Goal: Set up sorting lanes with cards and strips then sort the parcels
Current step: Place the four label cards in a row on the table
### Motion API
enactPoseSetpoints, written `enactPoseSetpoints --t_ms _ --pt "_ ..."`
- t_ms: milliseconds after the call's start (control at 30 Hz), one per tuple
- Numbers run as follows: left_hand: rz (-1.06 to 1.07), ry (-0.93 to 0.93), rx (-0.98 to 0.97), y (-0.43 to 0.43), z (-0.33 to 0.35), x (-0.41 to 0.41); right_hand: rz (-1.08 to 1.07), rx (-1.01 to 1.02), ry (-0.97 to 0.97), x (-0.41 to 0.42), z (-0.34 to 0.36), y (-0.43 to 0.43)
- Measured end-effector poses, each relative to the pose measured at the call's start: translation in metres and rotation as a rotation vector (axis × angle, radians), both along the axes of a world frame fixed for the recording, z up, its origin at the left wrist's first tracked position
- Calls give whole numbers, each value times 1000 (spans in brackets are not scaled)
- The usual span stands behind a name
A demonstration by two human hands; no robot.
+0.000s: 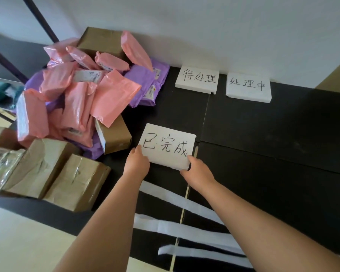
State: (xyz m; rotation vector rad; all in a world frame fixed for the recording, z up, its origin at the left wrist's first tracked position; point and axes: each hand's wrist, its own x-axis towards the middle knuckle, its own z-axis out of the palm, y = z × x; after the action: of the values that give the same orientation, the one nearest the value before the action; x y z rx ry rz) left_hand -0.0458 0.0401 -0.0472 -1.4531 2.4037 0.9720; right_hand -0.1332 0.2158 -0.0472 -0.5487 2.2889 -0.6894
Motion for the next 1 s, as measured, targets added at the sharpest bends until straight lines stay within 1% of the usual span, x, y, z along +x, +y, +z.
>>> enactPoseSetpoints --t_ms 67,167,300,433,567,700,800,1000 --pt "40 29 -23 2 1 1 -23 -12 2 -1 -1 -1" --pt "56 86 -108 7 3 0 -90 -8 28 -1 0 1" --pt "68 166 -172 23 13 -9 -254 -86 41 -1 5 13" --pt "50 223 -196 49 27 -29 -410 -143 97 -14 15 38" --pt "-22 257 -184 82 40 -61 -583 -163 141 -42 28 72" --pt "-126 331 -167 124 52 -99 -748 -171 174 -77 39 114" --pt "-156 372 -119 160 59 -128 -796 -165 189 -106 45 152" --pt "-183 392 -71 240 62 -190 -794 -172 186 -168 62 234"
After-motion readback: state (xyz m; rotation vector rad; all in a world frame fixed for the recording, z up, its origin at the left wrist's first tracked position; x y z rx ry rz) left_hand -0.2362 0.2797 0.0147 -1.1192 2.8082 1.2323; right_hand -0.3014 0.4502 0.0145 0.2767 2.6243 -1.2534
